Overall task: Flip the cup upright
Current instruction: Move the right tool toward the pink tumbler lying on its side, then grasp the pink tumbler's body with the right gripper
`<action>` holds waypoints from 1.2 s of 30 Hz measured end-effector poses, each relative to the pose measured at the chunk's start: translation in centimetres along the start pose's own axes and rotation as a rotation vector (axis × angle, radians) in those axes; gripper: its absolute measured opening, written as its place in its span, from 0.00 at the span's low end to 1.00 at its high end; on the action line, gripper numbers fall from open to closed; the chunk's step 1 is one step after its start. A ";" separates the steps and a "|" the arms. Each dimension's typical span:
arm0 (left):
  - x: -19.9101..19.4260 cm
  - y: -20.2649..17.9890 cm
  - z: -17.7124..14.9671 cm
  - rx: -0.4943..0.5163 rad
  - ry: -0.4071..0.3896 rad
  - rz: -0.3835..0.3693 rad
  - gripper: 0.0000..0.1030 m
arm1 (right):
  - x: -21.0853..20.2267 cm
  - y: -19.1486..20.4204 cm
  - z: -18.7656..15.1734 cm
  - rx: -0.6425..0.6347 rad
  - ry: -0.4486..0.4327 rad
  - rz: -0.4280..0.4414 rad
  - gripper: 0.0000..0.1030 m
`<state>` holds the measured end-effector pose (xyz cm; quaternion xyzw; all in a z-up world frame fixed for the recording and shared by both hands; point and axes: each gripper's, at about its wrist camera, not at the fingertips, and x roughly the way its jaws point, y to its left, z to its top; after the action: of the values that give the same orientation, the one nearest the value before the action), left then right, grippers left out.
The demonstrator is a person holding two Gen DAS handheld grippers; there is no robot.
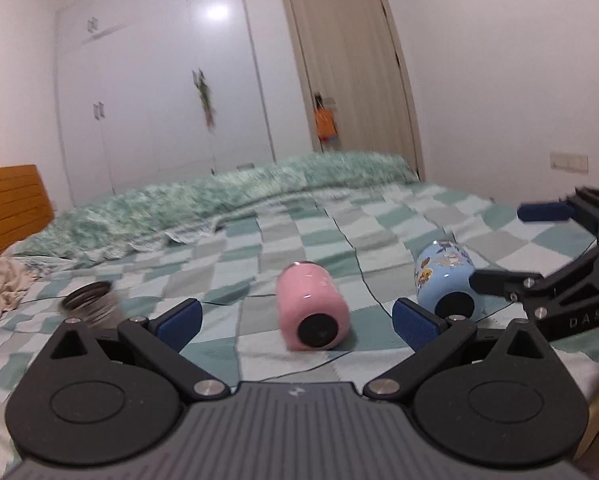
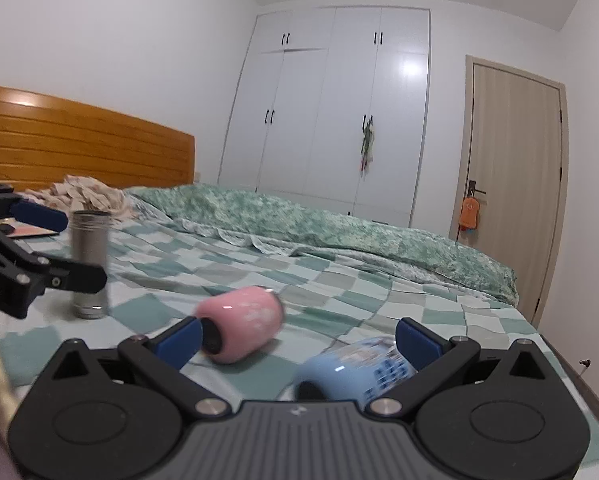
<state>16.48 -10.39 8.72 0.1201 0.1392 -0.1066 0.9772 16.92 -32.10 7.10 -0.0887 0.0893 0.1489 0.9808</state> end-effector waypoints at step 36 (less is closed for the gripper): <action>22.3 -0.3 3.1 -0.082 0.683 0.015 0.83 | 10.9 -11.4 0.9 0.224 0.205 0.127 1.00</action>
<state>38.05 -15.37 4.89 0.1106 0.4616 -0.0475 0.8789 30.77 -39.61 7.50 0.0123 0.2104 0.1898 0.9589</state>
